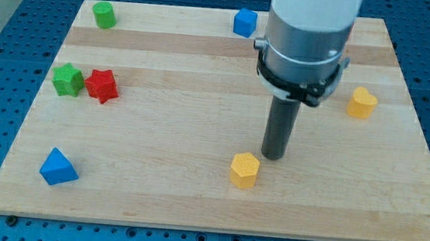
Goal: Move the red star bottom right corner of the board
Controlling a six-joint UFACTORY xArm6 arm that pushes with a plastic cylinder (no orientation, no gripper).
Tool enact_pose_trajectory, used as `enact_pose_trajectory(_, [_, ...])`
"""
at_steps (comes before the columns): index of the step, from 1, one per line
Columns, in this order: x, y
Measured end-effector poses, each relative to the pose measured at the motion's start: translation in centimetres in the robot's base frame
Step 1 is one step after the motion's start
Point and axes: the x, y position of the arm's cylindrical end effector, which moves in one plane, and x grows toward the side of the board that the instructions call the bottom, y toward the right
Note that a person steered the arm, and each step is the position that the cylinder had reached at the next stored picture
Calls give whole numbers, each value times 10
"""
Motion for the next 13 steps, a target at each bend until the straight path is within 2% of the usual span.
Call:
enact_pose_trajectory(1, [22, -14])
enact_pose_trajectory(2, [18, -16])
enact_pose_trajectory(3, [-47, -27])
enact_pose_trajectory(4, [-103, -79])
enact_pose_trajectory(6, [-182, -214])
enact_pose_trajectory(8, [-182, -326])
enact_pose_trajectory(9, [-176, -330])
enact_pose_trajectory(11, [-121, -325])
enact_pose_trajectory(13, [-105, -228])
